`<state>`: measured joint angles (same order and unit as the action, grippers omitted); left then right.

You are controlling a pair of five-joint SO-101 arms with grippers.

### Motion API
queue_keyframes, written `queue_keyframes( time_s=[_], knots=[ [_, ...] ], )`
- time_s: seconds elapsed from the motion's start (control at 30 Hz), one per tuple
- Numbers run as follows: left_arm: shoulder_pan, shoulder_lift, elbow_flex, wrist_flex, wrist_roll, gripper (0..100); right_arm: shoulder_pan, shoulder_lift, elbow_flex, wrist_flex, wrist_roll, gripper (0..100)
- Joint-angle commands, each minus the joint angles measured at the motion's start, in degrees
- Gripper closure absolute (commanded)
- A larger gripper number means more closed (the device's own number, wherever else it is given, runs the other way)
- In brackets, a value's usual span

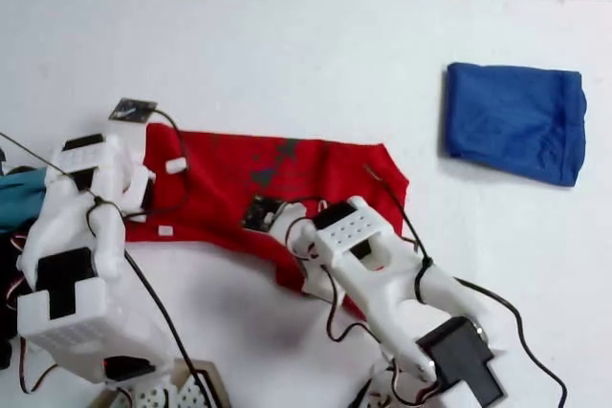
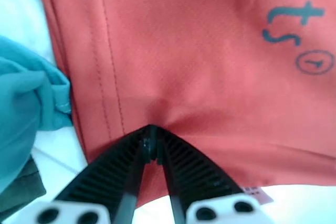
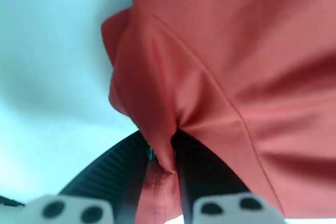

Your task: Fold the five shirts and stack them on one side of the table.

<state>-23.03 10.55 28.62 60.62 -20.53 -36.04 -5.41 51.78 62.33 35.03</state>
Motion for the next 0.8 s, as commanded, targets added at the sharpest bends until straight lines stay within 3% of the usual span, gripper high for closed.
queue_keyframes(
  time_s=[0.0,0.17,0.27,0.47,0.77],
  knots=[
    [0.62,0.18,0.13,-1.32,0.18,97,-0.04,2.15,-2.11,2.95,-0.26,98.1],
    [0.62,0.18,0.13,-1.32,0.18,97,0.57,2.24,-11.60,11.82,3.43,98.1],
    [0.62,0.18,0.13,-1.32,0.18,97,4.88,2.86,-18.02,15.34,5.89,98.1],
    [0.62,0.18,0.13,-1.32,0.18,97,14.02,3.56,-27.16,17.10,11.60,98.1],
    [0.62,0.18,0.13,-1.32,0.18,97,15.87,20.18,-45.54,17.10,14.24,98.1]
  ],
)
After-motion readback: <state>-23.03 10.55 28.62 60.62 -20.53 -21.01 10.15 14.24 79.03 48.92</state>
